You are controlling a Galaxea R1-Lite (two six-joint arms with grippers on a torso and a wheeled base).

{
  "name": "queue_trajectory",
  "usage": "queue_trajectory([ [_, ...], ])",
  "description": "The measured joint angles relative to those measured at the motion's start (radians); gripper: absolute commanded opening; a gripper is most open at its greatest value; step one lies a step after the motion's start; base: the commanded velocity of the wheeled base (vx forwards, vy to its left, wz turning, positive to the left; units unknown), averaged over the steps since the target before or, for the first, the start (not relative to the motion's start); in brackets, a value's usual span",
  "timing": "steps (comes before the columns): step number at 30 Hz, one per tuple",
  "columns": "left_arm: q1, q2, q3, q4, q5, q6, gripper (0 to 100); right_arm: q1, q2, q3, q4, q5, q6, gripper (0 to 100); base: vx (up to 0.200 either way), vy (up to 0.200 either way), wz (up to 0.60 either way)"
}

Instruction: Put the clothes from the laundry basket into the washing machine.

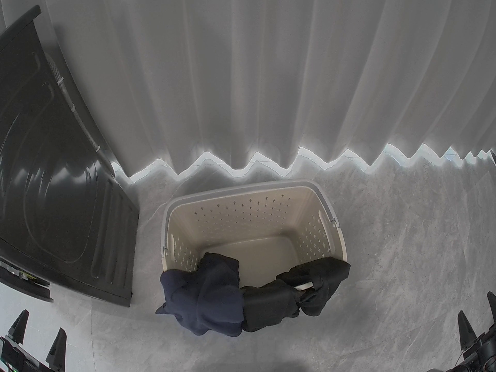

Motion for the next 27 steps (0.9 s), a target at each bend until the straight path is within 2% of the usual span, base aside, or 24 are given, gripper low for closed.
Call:
queue_trajectory([
  [13, 0.001, 0.0, 0.0, -0.001, 0.0, 0.0, 100, -0.001, 0.0, 0.0, 0.0, 0.0, 0.0, 100, -0.2, 0.0, 0.0],
  [16, 0.002, 0.0, 0.0, 0.0, 0.0, 0.0, 100, 0.001, 0.0, 0.0, 0.0, 0.0, 0.0, 100, 0.0, 0.0, 0.0],
  [27, 0.001, 0.0, 0.0, -0.001, 0.0, 0.0, 100, 0.001, 0.0, 0.0, 0.0, 0.0, 0.0, 100, 0.0, 0.2, 0.0],
])
